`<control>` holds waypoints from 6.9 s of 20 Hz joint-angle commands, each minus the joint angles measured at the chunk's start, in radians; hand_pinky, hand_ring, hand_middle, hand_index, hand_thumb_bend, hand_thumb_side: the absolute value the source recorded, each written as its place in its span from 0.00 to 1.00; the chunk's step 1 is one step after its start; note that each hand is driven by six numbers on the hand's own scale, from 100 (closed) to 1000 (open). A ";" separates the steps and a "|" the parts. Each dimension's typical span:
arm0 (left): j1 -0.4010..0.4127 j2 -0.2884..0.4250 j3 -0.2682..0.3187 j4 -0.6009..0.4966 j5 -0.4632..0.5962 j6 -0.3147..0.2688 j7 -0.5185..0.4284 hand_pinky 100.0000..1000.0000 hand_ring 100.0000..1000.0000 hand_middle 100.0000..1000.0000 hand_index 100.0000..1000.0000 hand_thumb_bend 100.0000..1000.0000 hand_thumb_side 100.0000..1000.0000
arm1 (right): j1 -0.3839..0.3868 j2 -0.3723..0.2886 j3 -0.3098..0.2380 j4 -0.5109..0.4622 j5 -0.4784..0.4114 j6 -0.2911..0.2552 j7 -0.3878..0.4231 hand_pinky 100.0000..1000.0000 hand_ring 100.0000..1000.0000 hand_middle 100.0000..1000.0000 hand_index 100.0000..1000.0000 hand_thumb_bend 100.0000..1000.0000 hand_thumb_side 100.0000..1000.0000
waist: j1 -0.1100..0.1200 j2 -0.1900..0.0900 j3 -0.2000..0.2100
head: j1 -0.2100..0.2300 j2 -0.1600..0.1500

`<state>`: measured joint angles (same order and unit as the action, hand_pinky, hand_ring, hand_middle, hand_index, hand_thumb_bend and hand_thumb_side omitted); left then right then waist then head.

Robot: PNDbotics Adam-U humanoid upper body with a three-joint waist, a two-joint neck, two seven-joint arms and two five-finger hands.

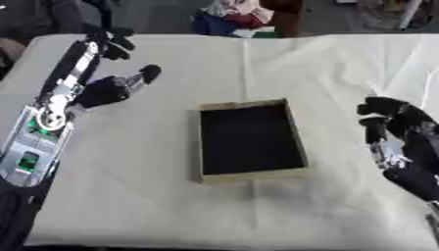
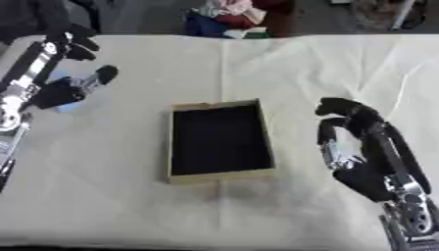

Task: Pick up objects on the table and place them in the box.

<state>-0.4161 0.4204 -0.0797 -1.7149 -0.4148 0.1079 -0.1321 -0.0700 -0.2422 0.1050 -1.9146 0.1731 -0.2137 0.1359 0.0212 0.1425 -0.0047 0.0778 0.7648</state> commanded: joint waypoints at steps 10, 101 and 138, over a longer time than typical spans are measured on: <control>-0.050 0.116 0.073 0.048 -0.107 0.083 -0.003 0.77 0.68 0.67 0.89 0.56 0.61 | -0.004 -0.022 -0.005 -0.021 -0.003 0.004 -0.003 0.70 0.79 0.63 0.80 0.00 0.40 | 0.004 -0.019 0.000 | -0.001 -0.005; -0.286 0.129 -0.145 0.236 -0.183 -0.079 -0.195 0.74 0.61 0.54 0.74 0.37 0.50 | -0.010 -0.019 0.013 -0.014 -0.010 0.003 0.015 0.70 0.80 0.63 0.80 0.00 0.40 | 0.009 -0.020 -0.030 | 0.012 -0.003; -0.176 0.042 -0.184 0.092 -0.086 -0.013 -0.225 0.74 0.63 0.61 0.79 0.48 0.63 | -0.007 -0.016 0.017 -0.016 -0.006 0.003 0.040 0.70 0.80 0.63 0.79 0.00 0.40 | 0.000 -0.016 -0.019 | -0.004 -0.010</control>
<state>-0.5813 0.4355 -0.2986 -1.5874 -0.5119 0.0838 -0.3784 -0.0702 -0.2504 0.1294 -1.9159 0.1657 -0.2099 0.1800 0.0227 0.1362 -0.0237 0.0760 0.7637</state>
